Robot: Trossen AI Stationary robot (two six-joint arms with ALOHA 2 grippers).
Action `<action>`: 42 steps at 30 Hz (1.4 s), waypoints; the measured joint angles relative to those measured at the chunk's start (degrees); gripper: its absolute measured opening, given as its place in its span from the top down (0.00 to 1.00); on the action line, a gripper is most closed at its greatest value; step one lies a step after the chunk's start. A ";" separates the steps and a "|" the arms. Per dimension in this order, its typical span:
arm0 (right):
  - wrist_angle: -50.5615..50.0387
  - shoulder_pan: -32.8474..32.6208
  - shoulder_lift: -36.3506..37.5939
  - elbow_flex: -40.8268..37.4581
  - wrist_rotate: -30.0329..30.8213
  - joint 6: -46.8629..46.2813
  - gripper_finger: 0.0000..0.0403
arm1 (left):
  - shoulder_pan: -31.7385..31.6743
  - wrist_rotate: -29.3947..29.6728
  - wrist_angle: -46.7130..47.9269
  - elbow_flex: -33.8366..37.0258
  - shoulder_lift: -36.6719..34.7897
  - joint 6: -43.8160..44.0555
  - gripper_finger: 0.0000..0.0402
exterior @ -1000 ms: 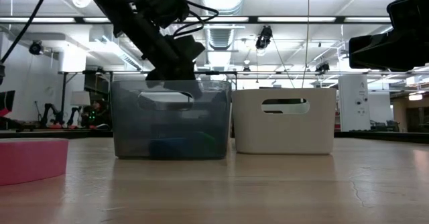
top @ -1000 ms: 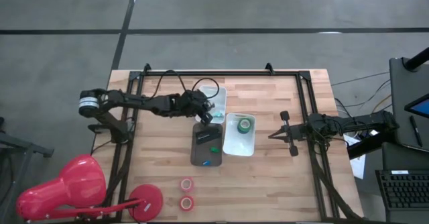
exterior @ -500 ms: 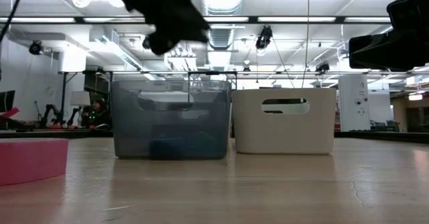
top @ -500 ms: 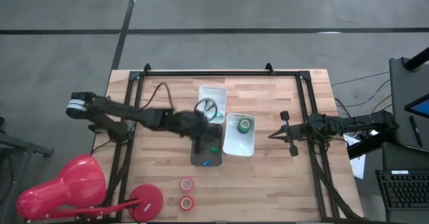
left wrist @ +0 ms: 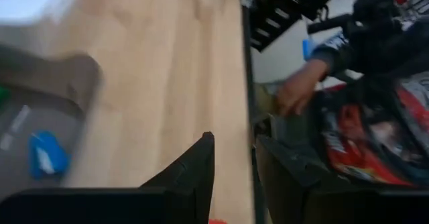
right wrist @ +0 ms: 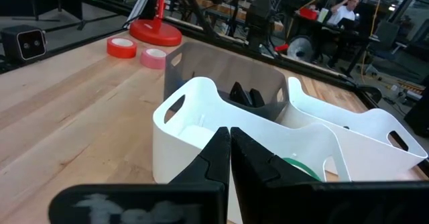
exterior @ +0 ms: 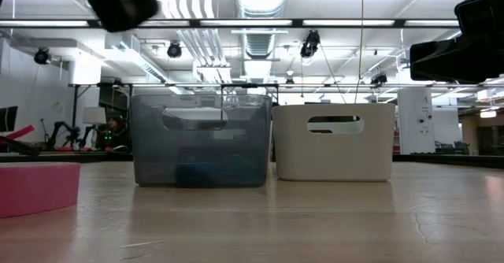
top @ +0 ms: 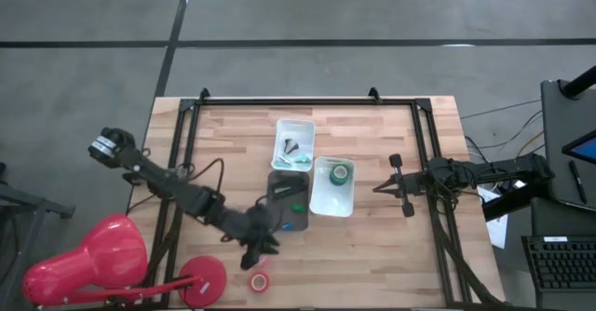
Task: Pick and place Stapler, Stapler remover, tape
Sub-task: Put the pink tape into the bottom white bin
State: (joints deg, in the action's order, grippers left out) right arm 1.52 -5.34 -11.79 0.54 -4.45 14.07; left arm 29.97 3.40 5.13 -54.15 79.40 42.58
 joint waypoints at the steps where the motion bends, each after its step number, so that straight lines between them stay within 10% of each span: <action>1: 0.00 0.00 0.02 0.00 0.00 -0.09 0.98 | 1.28 0.61 0.01 0.00 0.14 1.43 0.72; 13: 0.00 -0.02 0.00 0.00 -0.02 0.04 0.98 | 10.83 13.30 17.39 0.11 0.51 27.61 0.72; 42: 0.00 0.00 0.02 0.00 0.00 -0.09 0.98 | 10.65 13.14 19.91 0.24 14.94 27.82 0.67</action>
State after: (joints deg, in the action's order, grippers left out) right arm 1.52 -5.35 -11.77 0.54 -4.45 13.98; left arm 40.62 16.53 25.04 -53.91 94.34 70.40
